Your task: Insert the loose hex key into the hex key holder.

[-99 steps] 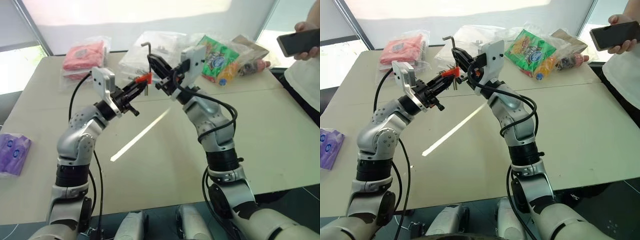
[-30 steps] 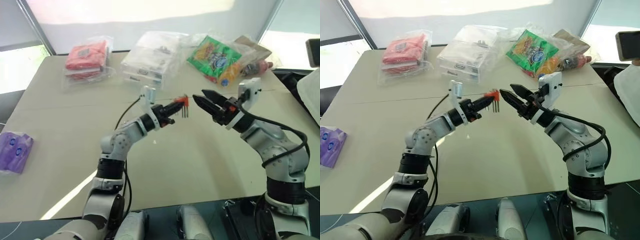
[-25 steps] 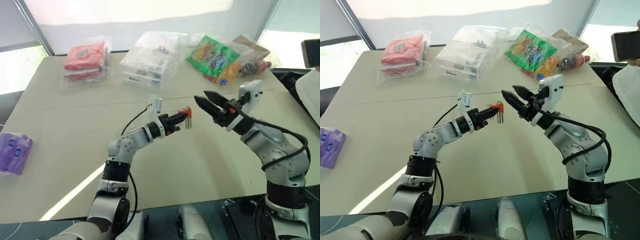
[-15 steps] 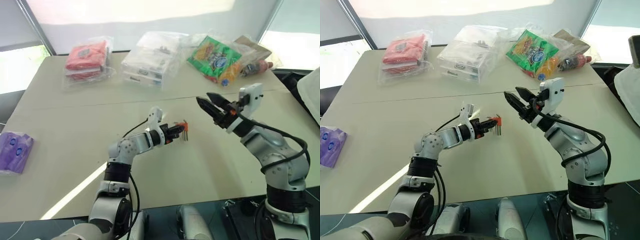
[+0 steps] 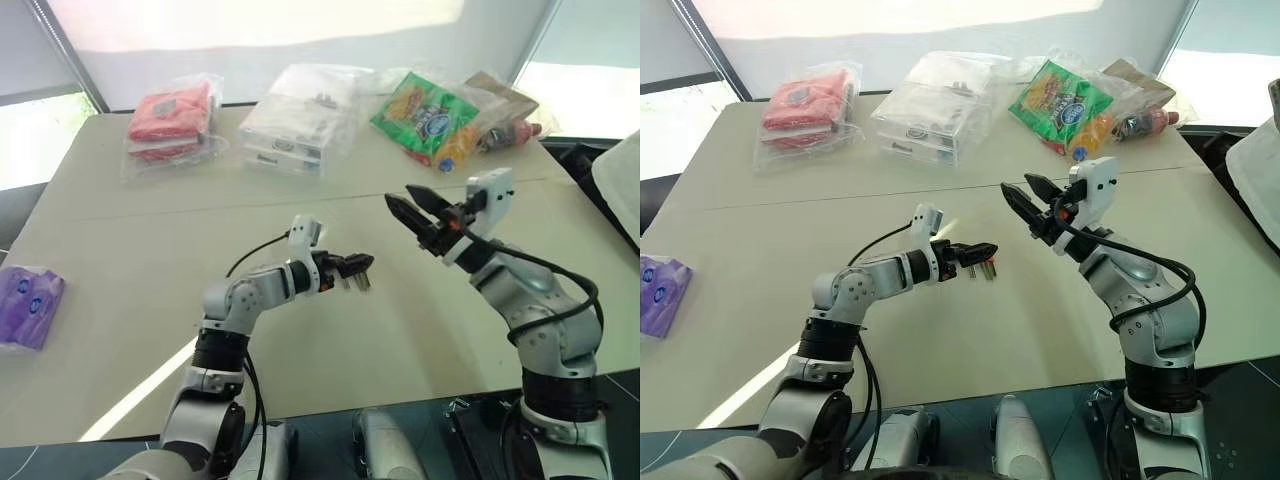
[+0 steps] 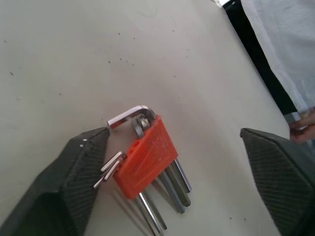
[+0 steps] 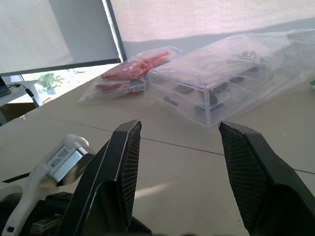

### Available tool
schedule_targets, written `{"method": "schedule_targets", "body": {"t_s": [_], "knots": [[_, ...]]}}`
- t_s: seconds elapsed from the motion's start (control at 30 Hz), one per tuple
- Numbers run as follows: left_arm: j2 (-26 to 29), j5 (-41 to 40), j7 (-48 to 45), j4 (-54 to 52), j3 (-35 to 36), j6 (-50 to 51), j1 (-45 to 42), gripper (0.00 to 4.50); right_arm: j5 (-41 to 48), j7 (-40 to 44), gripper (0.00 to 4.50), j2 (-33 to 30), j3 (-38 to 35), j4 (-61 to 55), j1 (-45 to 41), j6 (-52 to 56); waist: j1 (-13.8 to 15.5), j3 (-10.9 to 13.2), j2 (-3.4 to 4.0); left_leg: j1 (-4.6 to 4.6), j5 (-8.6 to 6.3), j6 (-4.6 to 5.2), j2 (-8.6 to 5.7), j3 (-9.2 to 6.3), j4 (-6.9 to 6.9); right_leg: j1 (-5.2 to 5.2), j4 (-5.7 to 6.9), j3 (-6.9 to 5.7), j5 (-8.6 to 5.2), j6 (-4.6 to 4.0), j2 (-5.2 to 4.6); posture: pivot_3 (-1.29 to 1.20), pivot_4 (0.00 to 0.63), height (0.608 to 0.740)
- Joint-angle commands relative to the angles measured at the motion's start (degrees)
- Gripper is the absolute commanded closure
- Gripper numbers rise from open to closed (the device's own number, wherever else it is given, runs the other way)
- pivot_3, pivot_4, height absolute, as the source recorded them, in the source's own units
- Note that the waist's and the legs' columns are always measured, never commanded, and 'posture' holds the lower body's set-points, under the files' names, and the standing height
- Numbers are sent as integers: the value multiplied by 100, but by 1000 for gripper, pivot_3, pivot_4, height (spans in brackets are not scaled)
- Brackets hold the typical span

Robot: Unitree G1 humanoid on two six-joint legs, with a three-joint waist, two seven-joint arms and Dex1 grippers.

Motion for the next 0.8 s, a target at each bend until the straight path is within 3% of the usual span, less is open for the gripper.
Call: {"method": "schedule_targets", "body": {"t_s": [0.03,0.2,0.4,0.53,0.8], "knots": [[526,599,-559,-405,-500,-796,16,21,-68,236,1909,-143,17,-14,-200,-156,4,0,0,-2,0,0,0,0,0,-2,0,0,0,0,0,0,150,740],[1198,998,-1277,-704,-713,-1590,-163,21,-767,1235,1909,-1157,408,310,-212,-549,65,1,0,-6,0,0,-4,0,2,3,-10,-4,0,0,-5,0,150,740],[1839,877,-1923,-1327,-549,-1576,-178,21,-1279,2546,1909,-2165,735,667,-95,-1131,97,3,0,-5,-2,3,-2,4,2,4,-13,-3,0,0,-5,0,150,740],[2658,613,-2616,-1949,-313,-1458,176,21,-1922,3817,1909,-3122,1248,751,116,-1973,66,5,3,-3,-14,25,1,5,1,3,-12,-3,0,0,-2,0,150,740],[3642,-172,-3059,-2957,365,-823,1002,21,-2094,4340,1909,-3325,1224,861,-96,-2281,7,8,2,-1,-18,31,5,2,0,6,-13,-1,-1,0,-9,0,150,740]]}}
